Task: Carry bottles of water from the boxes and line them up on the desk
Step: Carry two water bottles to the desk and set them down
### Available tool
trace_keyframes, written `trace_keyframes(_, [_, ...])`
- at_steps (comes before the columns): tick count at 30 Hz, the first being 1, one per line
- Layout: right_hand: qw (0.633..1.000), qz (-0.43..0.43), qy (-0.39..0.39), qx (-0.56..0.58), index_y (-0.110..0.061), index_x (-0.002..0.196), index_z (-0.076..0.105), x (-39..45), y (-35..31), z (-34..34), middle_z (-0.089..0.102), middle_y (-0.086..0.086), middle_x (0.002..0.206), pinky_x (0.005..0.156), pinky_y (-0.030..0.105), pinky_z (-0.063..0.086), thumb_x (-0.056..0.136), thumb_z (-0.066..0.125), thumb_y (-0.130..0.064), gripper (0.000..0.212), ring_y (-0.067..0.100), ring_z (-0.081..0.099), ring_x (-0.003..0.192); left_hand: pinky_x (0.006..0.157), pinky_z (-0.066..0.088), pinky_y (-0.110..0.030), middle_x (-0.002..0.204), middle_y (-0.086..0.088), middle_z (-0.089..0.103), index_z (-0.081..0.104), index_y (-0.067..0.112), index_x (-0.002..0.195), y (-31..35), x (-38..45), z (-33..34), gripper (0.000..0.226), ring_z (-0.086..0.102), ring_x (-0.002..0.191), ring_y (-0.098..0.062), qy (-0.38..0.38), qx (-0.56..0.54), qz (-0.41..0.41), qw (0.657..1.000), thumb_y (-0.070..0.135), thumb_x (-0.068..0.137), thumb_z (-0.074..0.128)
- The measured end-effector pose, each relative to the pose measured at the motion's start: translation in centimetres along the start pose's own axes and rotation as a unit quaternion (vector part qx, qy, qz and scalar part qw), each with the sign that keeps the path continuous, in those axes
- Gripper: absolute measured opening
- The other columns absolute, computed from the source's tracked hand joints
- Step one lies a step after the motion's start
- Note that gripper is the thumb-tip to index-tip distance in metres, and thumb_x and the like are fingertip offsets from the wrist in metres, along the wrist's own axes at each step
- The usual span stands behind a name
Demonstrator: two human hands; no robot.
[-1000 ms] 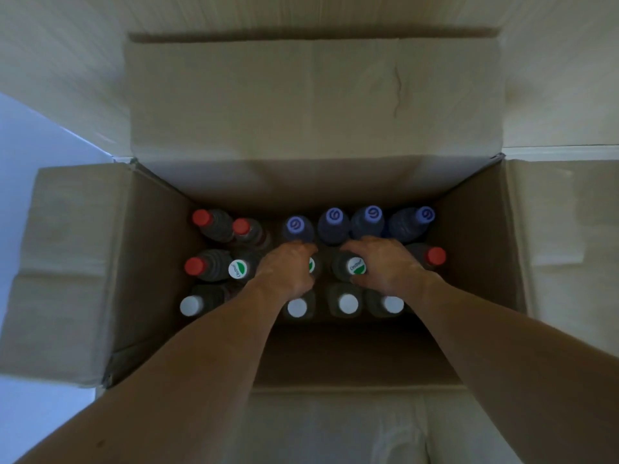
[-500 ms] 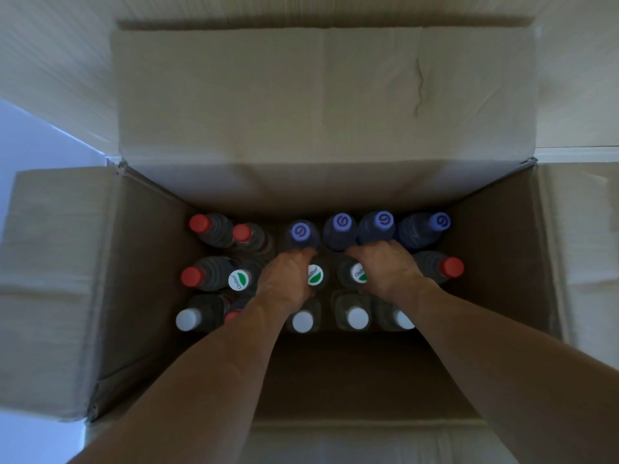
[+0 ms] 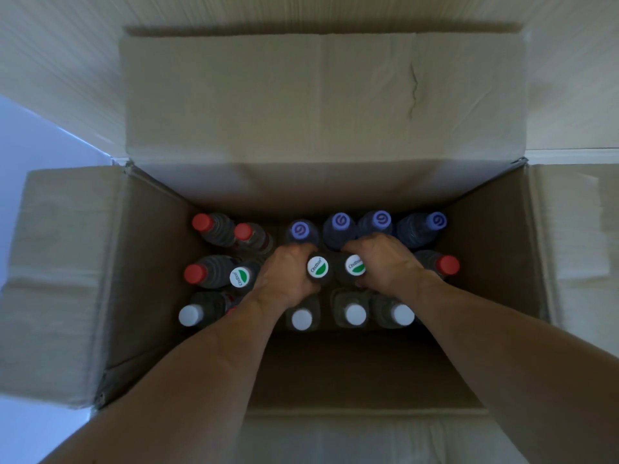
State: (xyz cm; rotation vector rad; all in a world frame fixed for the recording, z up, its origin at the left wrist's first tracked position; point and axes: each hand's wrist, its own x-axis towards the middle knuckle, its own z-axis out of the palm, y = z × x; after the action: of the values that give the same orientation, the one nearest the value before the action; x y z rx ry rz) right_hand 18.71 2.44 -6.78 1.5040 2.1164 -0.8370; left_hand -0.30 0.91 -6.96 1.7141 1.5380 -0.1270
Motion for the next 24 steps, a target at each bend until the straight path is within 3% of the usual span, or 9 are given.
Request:
trace_keyframes(4, [0.993, -0.004, 0.02, 0.119, -0.029, 0.116, 0.062, -2.4, 0.4, -3.3, 0.065, -0.004, 0.113, 0.09, 0.034, 0.05, 0.073, 0.082, -0.029, 0.047, 0.018, 0.061, 0.107, 0.074, 0.053, -0.029, 0.096, 0.003, 0.069, 0.064, 0.02, 0.098, 1.9, -1.5, -3.8, 0.04, 0.067, 0.089, -0.016, -0.015, -0.046, 0.008, 0.999, 0.019, 0.066, 0.089])
trace_keyframes(7, [0.974, -0.002, 0.051, 0.219, -0.028, 0.113, 0.066, -4.9, 0.9, -6.7, 0.068, -0.009, 0.107, 0.088, 0.026, 0.046, 0.064, 0.089, -0.029, 0.054, 0.009, 0.062, 0.099, 0.074, 0.057, -0.039, 0.088, 0.005, 0.068, 0.057, 0.019, 0.09, 3.9, -3.2, -7.6, 0.041, 0.066, 0.083, -0.014, -0.031, -0.069, 0.02, 0.997, 0.017, 0.062, 0.087])
trace_keyframes(10, [0.948, 0.011, 0.062, 0.313, -0.029, 0.112, 0.068, -7.5, 1.0, -10.0, 0.069, -0.015, 0.103, 0.092, 0.028, 0.051, 0.06, 0.091, -0.022, 0.057, 0.003, 0.063, 0.097, 0.073, 0.054, -0.043, 0.086, 0.001, 0.066, 0.053, 0.018, 0.089, 6.0, -5.1, -11.8, 0.043, 0.065, 0.083, -0.018, -0.037, -0.083, 0.024, 0.996, 0.015, 0.061, 0.086])
trace_keyframes(14, [0.888, -0.001, 0.06, 0.457, -0.019, 0.111, 0.072, -11.3, 0.3, -15.4, 0.075, -0.006, 0.102, 0.098, 0.036, 0.052, 0.066, 0.088, -0.006, 0.05, 0.008, 0.069, 0.101, 0.074, 0.052, -0.029, 0.086, 0.007, 0.07, 0.06, 0.021, 0.091, 8.6, -7.8, -17.9, 0.038, 0.066, 0.083, -0.006, -0.036, -0.144, 0.032, 0.988, 0.009, 0.066, 0.087])
trace_keyframes(16, [0.853, -0.015, 0.064, 0.518, -0.014, 0.105, 0.074, -13.6, -0.2, -18.2, 0.077, 0.001, 0.101, 0.096, 0.042, 0.054, 0.069, 0.084, 0.0, 0.039, 0.019, 0.071, 0.101, 0.089, 0.054, -0.034, 0.098, 0.004, 0.076, 0.068, 0.024, 0.097, 10.3, -9.5, -20.8, 0.04, 0.07, 0.097, -0.012, -0.045, -0.218, 0.022, 0.975, 0.003, 0.067, 0.085])
trace_keyframes(18, [0.814, -0.011, 0.082, 0.575, -0.013, 0.1, 0.075, -16.0, -0.9, -21.0, 0.076, 0.008, 0.101, 0.096, 0.051, 0.054, 0.071, 0.081, 0.001, 0.033, 0.032, 0.069, 0.102, 0.093, 0.053, -0.036, 0.103, 0.005, 0.077, 0.073, 0.028, 0.1, 12.2, -11.6, -23.6, 0.043, 0.07, 0.103, -0.016, -0.04, -0.273, 0.015, 0.961, 0.009, 0.063, 0.084])
trace_keyframes(21, [0.755, -0.015, 0.106, 0.647, -0.015, 0.102, 0.075, -19.7, -2.7, -25.0, 0.073, 0.013, 0.103, 0.094, 0.054, 0.054, 0.07, 0.081, -0.011, 0.032, 0.034, 0.07, 0.1, 0.089, 0.053, -0.038, 0.105, 0.002, 0.077, 0.074, 0.027, 0.106, 15.5, -14.7, -27.3, 0.04, 0.072, 0.099, -0.016, -0.019, -0.345, 0.005, 0.939, 0.016, 0.07, 0.087])
trace_keyframes(24, [0.73, -0.038, 0.113, 0.673, -0.018, 0.111, 0.071, -23.3, -4.7, -29.2, 0.073, 0.01, 0.109, 0.092, 0.051, 0.054, 0.063, 0.083, -0.034, 0.052, 0.032, 0.069, 0.103, 0.082, 0.052, -0.036, 0.102, 0.004, 0.077, 0.074, 0.028, 0.107, 19.2, -18.0, -30.2, 0.028, 0.073, 0.092, -0.012, 0.015, -0.383, 0.012, 0.924, 0.034, 0.08, 0.081])
